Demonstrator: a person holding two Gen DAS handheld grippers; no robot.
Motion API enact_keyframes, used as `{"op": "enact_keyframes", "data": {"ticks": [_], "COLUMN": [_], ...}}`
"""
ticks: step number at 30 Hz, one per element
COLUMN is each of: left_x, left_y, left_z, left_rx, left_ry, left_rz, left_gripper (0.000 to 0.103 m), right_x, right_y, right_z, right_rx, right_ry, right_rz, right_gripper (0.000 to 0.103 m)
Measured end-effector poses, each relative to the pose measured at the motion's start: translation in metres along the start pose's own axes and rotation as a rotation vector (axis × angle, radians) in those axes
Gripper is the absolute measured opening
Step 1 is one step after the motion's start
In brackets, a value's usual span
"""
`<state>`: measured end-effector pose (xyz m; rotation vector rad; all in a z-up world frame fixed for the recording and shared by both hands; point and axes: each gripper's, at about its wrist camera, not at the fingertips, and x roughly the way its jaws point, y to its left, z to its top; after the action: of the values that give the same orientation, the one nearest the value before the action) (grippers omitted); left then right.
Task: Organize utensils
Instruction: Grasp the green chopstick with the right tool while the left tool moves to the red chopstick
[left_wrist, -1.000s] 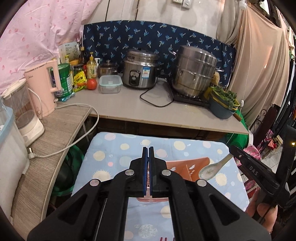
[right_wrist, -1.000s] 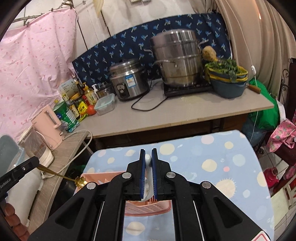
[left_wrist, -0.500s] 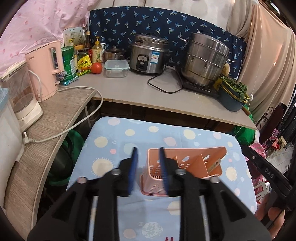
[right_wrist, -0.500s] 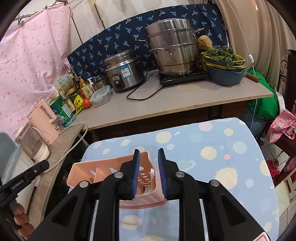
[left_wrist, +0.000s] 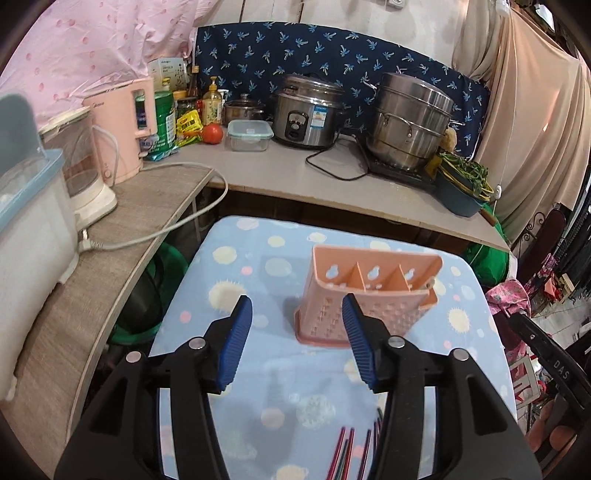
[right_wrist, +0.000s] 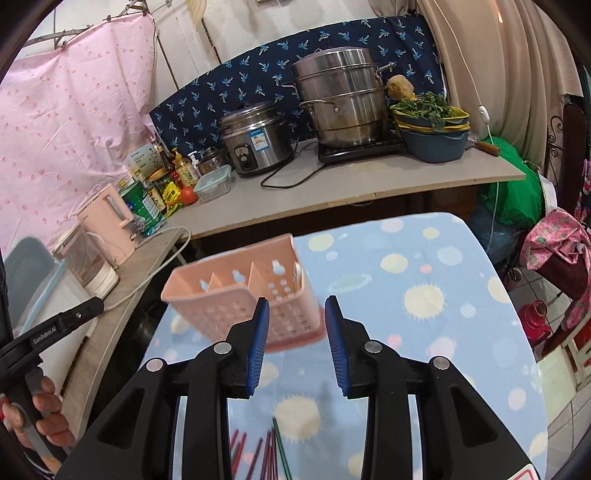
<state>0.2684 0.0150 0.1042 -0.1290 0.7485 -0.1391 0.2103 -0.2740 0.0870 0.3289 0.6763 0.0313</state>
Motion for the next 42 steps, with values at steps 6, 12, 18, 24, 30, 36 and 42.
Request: {"op": "enact_keyframes", "data": {"ticks": [6, 12, 18, 24, 30, 36, 42], "left_x": [-0.015, -0.024, -0.029, -0.029, -0.030, -0.030, -0.031], "left_y": [0.009, 0.013, 0.016, 0.018, 0.021, 0.021, 0.021], "left_z": [-0.055, -0.111, -0.155, -0.191, -0.217, -0.235, -0.246], "left_rx": [0.011, 0.037, 0.051, 0.048, 0.049, 0.049, 0.054], "left_ry": [0.049, 0.120, 0.180, 0.237, 0.281, 0.327, 0.352], "left_rz": [0.023, 0.029, 0.026, 0.006, 0.006, 0.004, 0.003], "left_gripper": [0.049, 0.049, 0.049, 0.050, 0.054, 0.054, 0.054], "right_x": [-0.029, -0.047, -0.056, -0.056, -0.051, -0.048, -0.043], "right_y": [-0.012, -0.019, -0.018, -0.014, -0.011, -0.010, -0.010], "right_z": [-0.056, -0.112, -0.161, -0.204, -0.226, -0.235, -0.241], "right_rx": [-0.018, -0.042, -0.050, -0.059, -0.074, -0.082, -0.096], "right_ry": [0.053, 0.128, 0.205, 0.279, 0.318, 0.338, 0.362], "right_rz": [-0.031, -0.055, -0.057, -0.051, -0.061, -0.062, -0.067], "right_gripper": [0.031, 0.031, 0.031, 0.031, 0.031, 0.031, 0.021]}}
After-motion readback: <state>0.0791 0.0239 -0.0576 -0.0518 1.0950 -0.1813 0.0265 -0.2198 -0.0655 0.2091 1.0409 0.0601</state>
